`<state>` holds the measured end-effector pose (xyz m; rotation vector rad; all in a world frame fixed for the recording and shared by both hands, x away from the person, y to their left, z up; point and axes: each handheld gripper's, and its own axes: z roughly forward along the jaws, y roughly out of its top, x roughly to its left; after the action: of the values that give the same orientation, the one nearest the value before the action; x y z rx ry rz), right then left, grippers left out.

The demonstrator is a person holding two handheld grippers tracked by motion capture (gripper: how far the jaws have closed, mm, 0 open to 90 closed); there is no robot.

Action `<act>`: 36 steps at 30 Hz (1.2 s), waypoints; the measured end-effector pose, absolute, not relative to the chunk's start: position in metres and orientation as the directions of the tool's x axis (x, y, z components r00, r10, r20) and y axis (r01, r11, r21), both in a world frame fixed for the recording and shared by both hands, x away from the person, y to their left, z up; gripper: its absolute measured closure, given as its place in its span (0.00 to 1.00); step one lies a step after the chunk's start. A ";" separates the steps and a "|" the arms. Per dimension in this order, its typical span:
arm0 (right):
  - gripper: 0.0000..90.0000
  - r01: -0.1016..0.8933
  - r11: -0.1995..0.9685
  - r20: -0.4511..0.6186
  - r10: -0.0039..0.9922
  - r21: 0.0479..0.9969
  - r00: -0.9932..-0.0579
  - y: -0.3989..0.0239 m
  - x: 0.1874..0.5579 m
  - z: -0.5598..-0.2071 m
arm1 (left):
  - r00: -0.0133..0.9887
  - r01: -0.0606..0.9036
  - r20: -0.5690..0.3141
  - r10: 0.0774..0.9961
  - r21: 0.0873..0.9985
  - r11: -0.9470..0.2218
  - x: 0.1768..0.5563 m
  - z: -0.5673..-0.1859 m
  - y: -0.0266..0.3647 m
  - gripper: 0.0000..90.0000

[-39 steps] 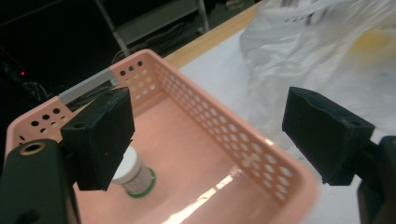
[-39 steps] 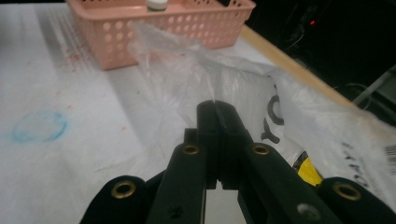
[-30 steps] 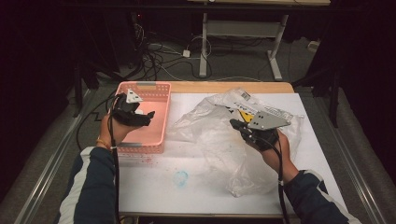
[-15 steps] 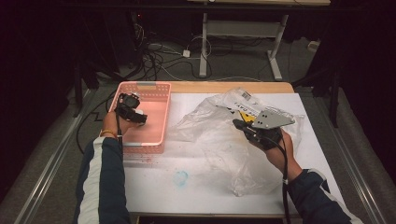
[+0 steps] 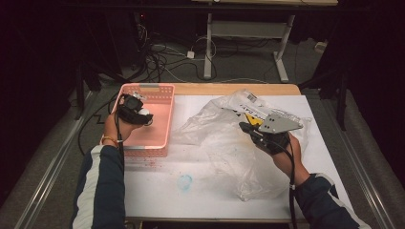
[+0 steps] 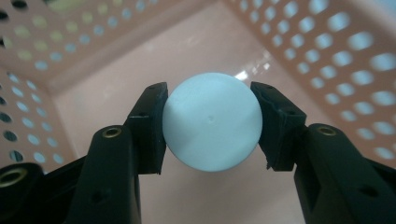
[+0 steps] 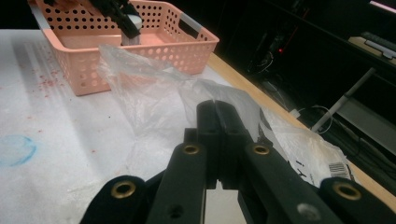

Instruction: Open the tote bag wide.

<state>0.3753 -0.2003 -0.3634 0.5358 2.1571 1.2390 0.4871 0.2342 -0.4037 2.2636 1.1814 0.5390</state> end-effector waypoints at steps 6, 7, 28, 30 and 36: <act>1.00 0.038 0.472 -0.292 0.606 0.881 -0.740 -0.198 0.371 -0.357 | 0.592 0.486 0.126 0.796 0.732 -0.478 0.444 -0.381 0.224 0.53; 1.00 0.038 0.469 -0.293 0.612 0.883 -0.734 -0.198 0.371 -0.356 | 0.602 0.458 0.138 0.786 0.747 -0.482 0.436 -0.377 0.222 0.53; 1.00 0.049 0.457 -0.287 0.634 0.888 -0.718 -0.190 0.369 -0.354 | 0.833 0.069 0.255 0.490 0.833 -0.549 0.326 -0.377 0.092 0.53; 1.00 0.049 0.458 -0.287 0.632 0.887 -0.720 -0.190 0.368 -0.354 | 0.849 0.070 0.255 0.463 0.814 -0.576 0.332 -0.387 0.077 0.53; 1.00 0.042 0.464 -0.293 0.625 0.885 -0.724 -0.191 0.365 -0.355 | 0.879 0.104 0.218 0.424 0.780 -0.617 0.354 -0.419 0.042 0.53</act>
<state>0.3650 -0.1913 -0.3549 0.5521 2.1112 1.2529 0.3538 0.0421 -0.4190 2.2099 0.3786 0.4892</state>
